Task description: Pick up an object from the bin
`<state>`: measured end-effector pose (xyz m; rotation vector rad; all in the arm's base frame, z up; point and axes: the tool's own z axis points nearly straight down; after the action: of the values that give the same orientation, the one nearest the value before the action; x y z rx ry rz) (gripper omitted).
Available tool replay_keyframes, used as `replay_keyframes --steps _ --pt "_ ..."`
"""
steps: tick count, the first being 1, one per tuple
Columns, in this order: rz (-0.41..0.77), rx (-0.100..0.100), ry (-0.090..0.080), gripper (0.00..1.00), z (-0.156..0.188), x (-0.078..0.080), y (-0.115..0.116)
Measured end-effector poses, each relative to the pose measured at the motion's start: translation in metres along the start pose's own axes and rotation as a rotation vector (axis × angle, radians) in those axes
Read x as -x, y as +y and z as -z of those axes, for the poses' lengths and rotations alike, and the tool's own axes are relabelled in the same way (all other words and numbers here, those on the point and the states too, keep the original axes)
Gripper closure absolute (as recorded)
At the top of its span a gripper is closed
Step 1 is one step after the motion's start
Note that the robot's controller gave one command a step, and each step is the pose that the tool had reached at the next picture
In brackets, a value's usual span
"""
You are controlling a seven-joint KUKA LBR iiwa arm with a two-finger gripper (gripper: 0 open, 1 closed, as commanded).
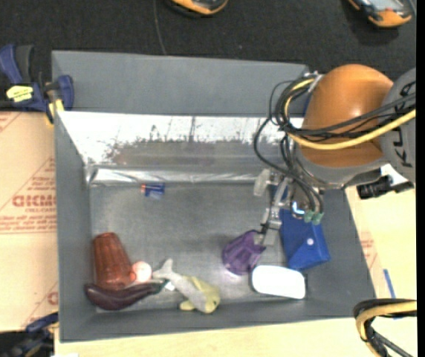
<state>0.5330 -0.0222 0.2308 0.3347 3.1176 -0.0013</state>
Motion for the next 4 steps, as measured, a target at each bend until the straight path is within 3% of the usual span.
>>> replay_keyframes --steps 1,2,3,4 --pt "0.202 0.001 0.0 0.0 -0.013 -0.02 0.024" --pt "0.245 0.003 -0.006 0.0 -0.033 -0.019 0.024" --pt "0.082 0.003 -0.002 0.0 -0.053 -0.03 0.028" --pt "0.201 0.003 -0.005 0.0 -0.109 -0.025 0.028"
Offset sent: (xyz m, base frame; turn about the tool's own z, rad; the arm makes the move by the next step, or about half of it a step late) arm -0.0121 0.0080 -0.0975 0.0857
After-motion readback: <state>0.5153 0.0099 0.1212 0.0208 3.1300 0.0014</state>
